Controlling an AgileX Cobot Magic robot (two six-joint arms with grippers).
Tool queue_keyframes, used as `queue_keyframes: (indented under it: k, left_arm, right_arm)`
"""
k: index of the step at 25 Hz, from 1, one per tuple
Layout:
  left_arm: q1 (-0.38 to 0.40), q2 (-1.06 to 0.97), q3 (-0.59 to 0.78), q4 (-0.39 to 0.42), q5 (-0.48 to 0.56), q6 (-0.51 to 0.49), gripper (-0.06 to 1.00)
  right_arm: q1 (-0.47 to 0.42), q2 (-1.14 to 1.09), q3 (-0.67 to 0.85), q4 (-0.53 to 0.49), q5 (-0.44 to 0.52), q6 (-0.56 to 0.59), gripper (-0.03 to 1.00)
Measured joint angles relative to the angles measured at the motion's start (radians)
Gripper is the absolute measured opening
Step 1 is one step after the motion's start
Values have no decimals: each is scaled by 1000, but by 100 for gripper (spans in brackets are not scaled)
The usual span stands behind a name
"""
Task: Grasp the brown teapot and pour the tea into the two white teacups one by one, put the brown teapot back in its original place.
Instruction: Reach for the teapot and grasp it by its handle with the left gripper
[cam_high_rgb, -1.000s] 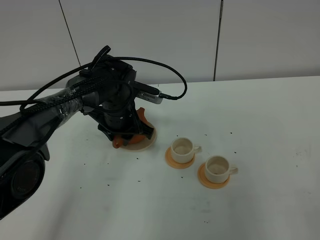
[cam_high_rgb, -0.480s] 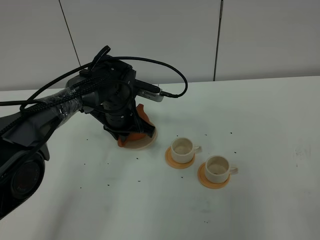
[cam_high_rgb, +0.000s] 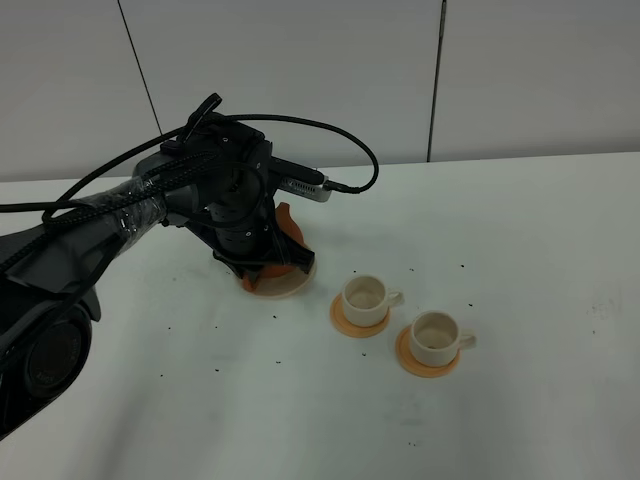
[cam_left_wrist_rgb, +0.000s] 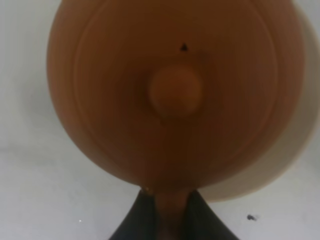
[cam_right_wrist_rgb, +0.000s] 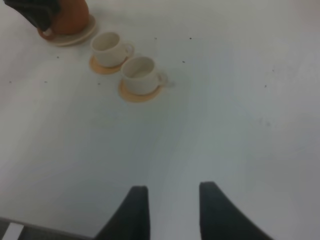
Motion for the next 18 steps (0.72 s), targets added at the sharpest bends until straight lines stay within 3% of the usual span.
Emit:
queue_keyframes:
  k: [18]
  left_arm:
    - [0, -12, 0, -21, 2, 24, 17]
  right_arm:
    - [0, 0, 0, 0, 0, 0, 24]
